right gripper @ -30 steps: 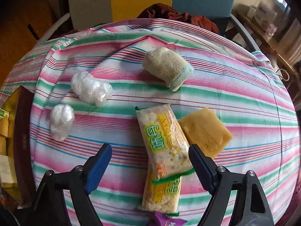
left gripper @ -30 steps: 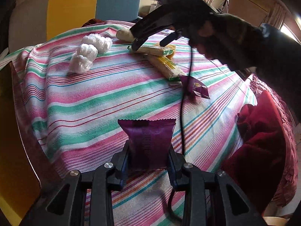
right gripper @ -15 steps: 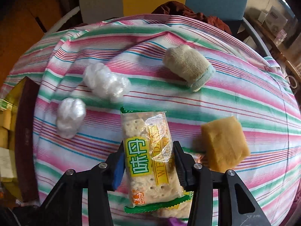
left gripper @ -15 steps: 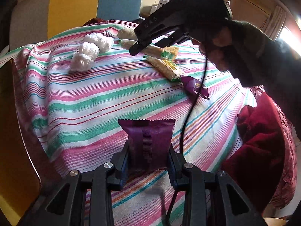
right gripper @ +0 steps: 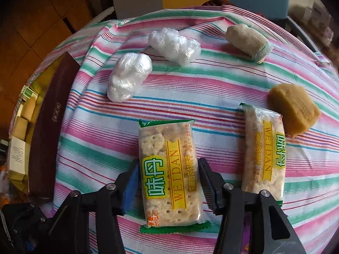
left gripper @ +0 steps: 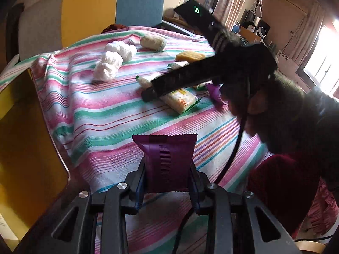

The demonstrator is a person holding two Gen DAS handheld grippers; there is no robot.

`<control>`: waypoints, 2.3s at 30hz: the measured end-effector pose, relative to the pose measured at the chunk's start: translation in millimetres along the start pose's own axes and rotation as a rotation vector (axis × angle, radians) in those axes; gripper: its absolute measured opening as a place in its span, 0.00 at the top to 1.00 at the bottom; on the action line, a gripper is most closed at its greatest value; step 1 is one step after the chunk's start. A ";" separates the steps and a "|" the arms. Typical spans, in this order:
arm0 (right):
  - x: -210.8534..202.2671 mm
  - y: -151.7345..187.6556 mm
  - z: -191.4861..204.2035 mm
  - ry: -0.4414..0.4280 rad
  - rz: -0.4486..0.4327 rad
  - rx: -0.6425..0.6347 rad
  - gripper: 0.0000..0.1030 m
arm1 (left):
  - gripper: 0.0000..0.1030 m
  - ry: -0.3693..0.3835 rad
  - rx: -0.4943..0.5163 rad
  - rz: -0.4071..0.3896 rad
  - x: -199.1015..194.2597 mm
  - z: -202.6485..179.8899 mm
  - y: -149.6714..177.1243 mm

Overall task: Organize objects
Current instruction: 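Grasp a WEIDAN biscuit pack with right gripper while left holds the purple packet, then carry the purple candy packet into the gold tray and open the left gripper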

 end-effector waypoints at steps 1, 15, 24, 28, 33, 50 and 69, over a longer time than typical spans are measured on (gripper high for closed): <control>-1.0 2.7 0.9 -0.028 -0.020 0.006 0.28 | 0.67 -0.004 0.004 -0.001 -1.5 -1.9 0.4; -4.4 19.1 32.3 0.036 -0.094 -0.144 0.00 | 0.67 -0.027 -0.027 -0.060 -51.4 -3.8 7.7; -11.6 25.6 33.9 0.050 -0.109 -0.152 0.00 | 0.67 -0.024 -0.108 -0.162 -98.9 5.0 0.5; -15.4 28.4 33.7 0.059 -0.113 -0.155 0.02 | 0.67 -0.050 -0.165 -0.229 -127.5 23.9 -6.0; -19.5 31.7 32.2 0.057 -0.119 -0.149 0.02 | 0.67 -0.104 -0.312 -0.327 -168.0 74.2 -5.9; -19.8 33.8 20.7 0.059 -0.114 -0.160 0.00 | 0.66 -0.297 -0.730 -0.192 -163.8 206.3 40.9; -27.6 33.4 6.6 0.038 -0.096 -0.142 0.00 | 0.59 -0.458 -0.632 -0.237 -192.6 188.1 35.2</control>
Point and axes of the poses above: each gripper's, at about its wrist camera, not at the fingertips, and x roughly the way its jaws point, z to its left, y to its underside, the point moved 3 cm from there along x, roughly the way its jaws point, and after that the axes turned 15 degrees about y, right-handed, at the moved point
